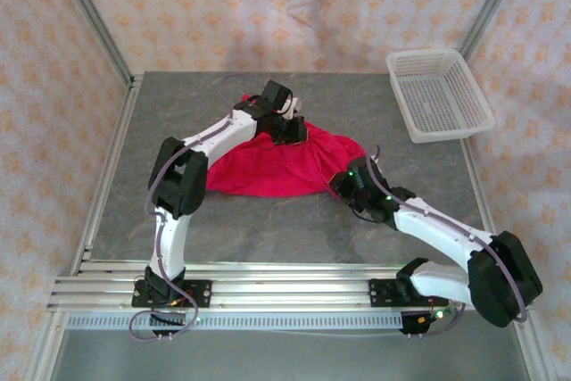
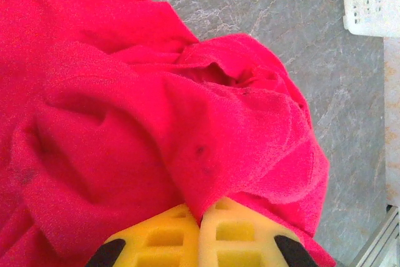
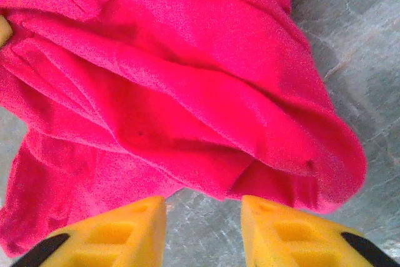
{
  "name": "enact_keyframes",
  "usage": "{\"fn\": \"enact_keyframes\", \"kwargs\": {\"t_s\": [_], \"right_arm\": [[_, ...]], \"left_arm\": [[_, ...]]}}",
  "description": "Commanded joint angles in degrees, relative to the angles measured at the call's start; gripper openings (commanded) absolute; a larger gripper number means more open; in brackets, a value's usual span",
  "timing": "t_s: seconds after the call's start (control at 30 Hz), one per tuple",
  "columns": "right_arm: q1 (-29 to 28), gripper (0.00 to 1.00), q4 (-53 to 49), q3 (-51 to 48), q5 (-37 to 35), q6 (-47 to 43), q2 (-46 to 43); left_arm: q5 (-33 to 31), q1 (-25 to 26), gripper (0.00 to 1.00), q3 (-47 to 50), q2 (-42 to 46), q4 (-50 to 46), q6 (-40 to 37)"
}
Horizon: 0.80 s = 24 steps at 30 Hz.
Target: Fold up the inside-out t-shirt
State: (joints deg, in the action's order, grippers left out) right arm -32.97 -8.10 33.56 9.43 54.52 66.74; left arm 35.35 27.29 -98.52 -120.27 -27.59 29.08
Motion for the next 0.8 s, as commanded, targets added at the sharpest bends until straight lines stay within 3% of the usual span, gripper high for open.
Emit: {"fn": "enact_keyframes", "kwargs": {"t_s": [0.0, 0.37, 0.5, 0.6, 0.77], "right_arm": [[-0.26, 0.4, 4.15, 1.04, -0.95, 2.94, 2.57], [-0.34, 0.44, 10.57, 0.62, -1.65, 8.04, 10.28], [-0.29, 0.15, 8.59, 1.74, -4.42, 7.34, 9.66], [-0.28, 0.02, 3.82, 4.51, -5.96, 4.26, 8.25], [-0.28, 0.0, -3.51, 9.4, -7.28, -1.02, 4.92]], "left_arm": [[-0.46, 0.43, 0.0, -2.03, -0.67, -0.26, -0.39], [-0.75, 0.39, 0.0, -2.42, -0.27, -1.52, -1.31], [-0.55, 0.35, 0.0, -2.63, -0.63, -1.67, -1.34], [-0.64, 0.32, 0.0, -2.99, -0.82, -2.15, -1.8], [-0.82, 0.39, 0.0, -4.15, -1.02, -3.41, -2.53]]}}
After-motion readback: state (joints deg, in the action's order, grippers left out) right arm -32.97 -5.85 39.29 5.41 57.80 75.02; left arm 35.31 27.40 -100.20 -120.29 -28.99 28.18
